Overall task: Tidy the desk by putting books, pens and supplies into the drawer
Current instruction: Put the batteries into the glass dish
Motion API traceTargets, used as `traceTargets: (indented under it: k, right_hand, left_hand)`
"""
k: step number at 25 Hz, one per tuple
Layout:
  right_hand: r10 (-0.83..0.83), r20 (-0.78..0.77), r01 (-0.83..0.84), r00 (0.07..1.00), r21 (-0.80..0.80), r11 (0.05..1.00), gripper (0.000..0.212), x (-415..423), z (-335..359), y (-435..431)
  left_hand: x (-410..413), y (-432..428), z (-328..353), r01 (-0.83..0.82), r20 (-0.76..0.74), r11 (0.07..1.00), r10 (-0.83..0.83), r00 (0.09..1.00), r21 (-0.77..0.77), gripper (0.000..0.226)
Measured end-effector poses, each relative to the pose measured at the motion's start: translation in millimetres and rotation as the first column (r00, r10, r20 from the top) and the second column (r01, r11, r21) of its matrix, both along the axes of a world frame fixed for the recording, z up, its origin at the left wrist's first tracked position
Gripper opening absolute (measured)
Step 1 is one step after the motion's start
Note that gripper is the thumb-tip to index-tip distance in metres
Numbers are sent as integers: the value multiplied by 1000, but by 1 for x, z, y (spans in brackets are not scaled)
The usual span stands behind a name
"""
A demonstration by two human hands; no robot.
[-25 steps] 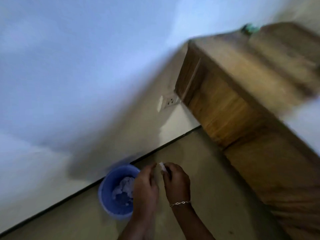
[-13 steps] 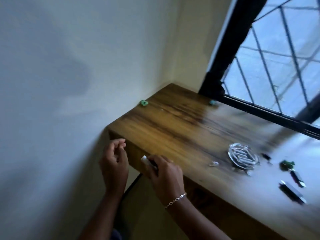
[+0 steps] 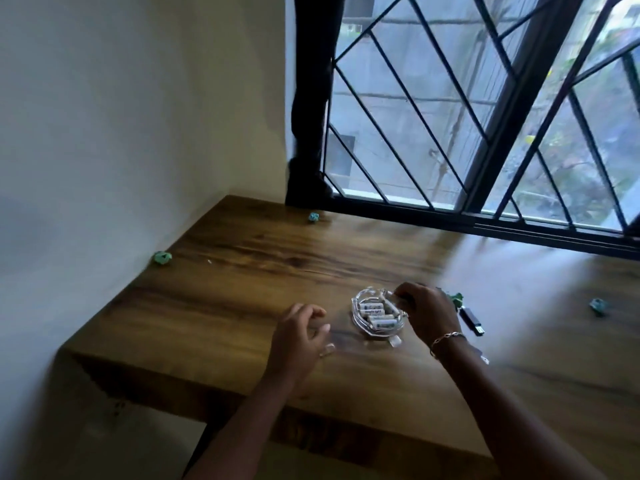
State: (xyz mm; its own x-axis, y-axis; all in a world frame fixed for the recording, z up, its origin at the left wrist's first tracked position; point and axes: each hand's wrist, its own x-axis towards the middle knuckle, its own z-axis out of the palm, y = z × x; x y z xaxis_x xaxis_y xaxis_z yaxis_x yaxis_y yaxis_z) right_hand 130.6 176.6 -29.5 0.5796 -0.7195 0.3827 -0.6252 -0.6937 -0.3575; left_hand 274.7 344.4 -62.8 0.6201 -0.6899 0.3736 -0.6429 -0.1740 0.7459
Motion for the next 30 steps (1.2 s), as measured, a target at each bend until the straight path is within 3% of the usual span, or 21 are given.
traceTargets:
  k: [5, 11, 18, 23, 26, 30]
  right_hand:
    - [291, -162, -298, 943, -19, 955, 10, 25, -20, -57]
    - [519, -199, -541, 831, -79, 837, 11, 50, -41, -87]
    - [556, -85, -562, 827, -133, 816, 11, 43, -49, -83]
    - [435, -63, -435, 898, 23, 900, 20, 34, -48, -77]
    - [405, -63, -408, 912, -42, 912, 31, 25, -48, -69]
    - [229, -4, -228, 973, -87, 970, 26, 17, -46, -37]
  left_hand:
    - [10, -45, -13, 64, 67, 980, -78, 995, 189, 30]
    - [26, -72, -16, -6, 30, 974, -1, 1000, 227, 25]
    - [19, -89, -20, -40, 19, 973, 37, 999, 227, 22]
    - [13, -88, -19, -27, 37, 973, 19, 999, 228, 22]
    - [19, -82, -18, -40, 67, 978, 27, 997, 206, 22]
    - [29, -63, -19, -58, 152, 987, 35, 988, 147, 24]
